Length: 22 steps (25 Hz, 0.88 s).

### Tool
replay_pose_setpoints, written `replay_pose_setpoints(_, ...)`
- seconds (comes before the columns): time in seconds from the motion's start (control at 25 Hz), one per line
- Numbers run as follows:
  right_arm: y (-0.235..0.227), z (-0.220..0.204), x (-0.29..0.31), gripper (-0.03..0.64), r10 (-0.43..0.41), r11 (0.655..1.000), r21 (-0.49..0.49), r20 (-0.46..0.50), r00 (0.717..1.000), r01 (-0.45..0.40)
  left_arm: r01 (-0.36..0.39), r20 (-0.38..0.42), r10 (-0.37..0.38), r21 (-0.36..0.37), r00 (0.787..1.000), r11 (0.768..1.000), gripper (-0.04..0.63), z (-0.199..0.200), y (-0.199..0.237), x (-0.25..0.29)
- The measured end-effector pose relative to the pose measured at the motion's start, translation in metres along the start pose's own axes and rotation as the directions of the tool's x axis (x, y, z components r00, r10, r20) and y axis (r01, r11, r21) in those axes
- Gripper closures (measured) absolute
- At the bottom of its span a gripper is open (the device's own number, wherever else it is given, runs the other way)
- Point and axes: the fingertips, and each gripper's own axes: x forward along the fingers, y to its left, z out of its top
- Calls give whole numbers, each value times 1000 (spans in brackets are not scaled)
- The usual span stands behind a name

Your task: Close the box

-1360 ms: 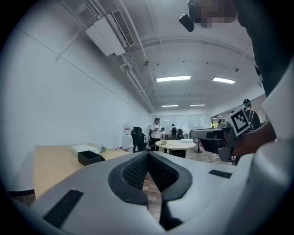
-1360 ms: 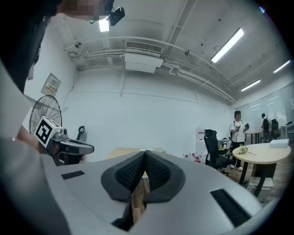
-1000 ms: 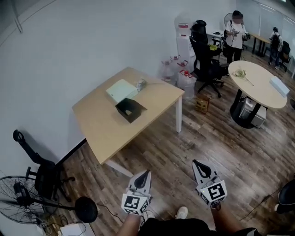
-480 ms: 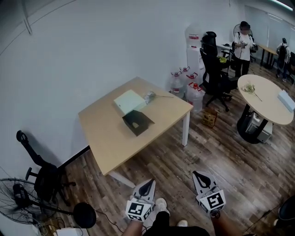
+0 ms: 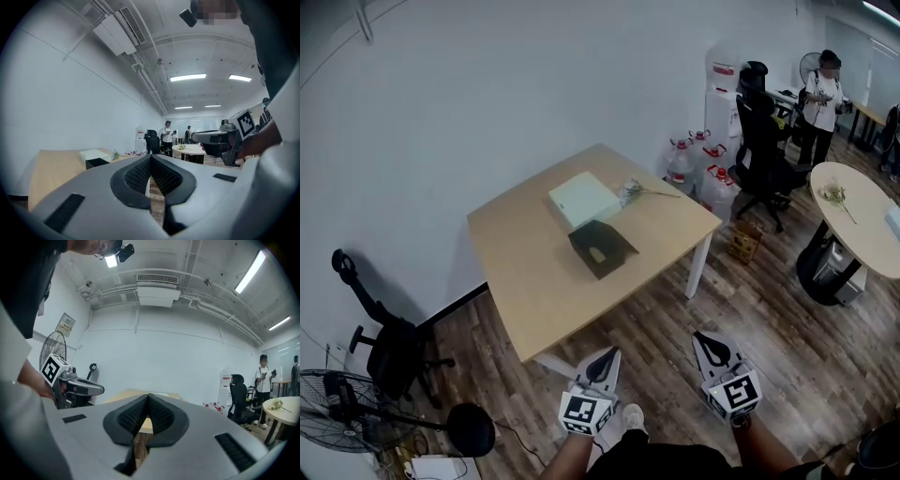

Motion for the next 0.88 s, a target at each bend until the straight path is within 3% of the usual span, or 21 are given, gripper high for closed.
replay_pose_setpoints(0.36,2,-8,97,596,23,1000,4,-4,1000,-23,-26,-1,26,-11,1000,1000,580,1,82,24)
replay_pose_setpoints(0.68,4,-14,158,396,28,999,48,-34,999,-27,-30,-2,30,-31,1000,999,580,-3,140,39)
replay_pose_setpoints(0.76,3,-15,169,298,24,998,58,-35,999,-22,-34,-4,34,-41,999,999,580,-4,150,44)
replay_pose_setpoints(0.88,-1,-14,184,208,25,997,75,-24,999,-23,-43,-9,43,-55,999,998,580,-4,162,51)
